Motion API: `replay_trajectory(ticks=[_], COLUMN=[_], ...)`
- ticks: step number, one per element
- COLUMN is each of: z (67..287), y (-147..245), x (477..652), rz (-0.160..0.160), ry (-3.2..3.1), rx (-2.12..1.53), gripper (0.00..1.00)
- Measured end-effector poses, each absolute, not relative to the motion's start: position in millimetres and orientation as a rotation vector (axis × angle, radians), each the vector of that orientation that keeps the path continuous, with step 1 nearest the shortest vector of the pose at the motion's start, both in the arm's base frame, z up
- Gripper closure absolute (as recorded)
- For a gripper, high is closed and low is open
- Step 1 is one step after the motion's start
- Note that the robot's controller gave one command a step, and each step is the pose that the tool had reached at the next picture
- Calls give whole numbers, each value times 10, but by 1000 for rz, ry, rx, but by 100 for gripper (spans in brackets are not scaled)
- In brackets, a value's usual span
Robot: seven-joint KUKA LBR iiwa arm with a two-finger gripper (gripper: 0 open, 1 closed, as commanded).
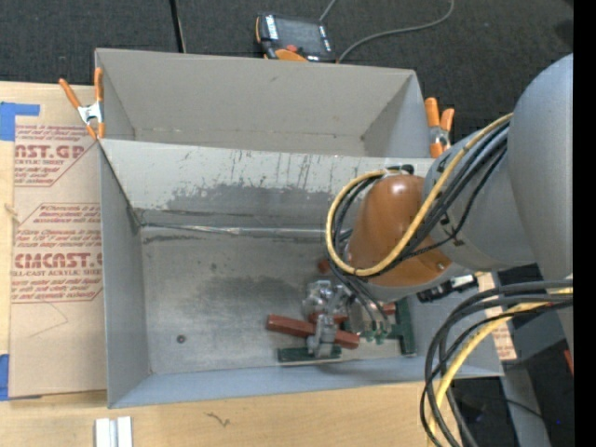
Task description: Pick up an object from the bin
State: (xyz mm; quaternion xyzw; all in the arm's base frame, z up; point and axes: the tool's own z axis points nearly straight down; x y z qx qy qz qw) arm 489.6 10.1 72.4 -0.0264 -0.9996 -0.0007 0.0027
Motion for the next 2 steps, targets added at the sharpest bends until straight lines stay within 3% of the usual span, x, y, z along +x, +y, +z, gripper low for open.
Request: replay_trajectory(ticks=[1, 2], z=[1982, 2516], y=[17, 24], x=[5033, 5242], rz=[0, 1], ry=[-3151, -3151], rx=[-22, 2], gripper=[100, 100])
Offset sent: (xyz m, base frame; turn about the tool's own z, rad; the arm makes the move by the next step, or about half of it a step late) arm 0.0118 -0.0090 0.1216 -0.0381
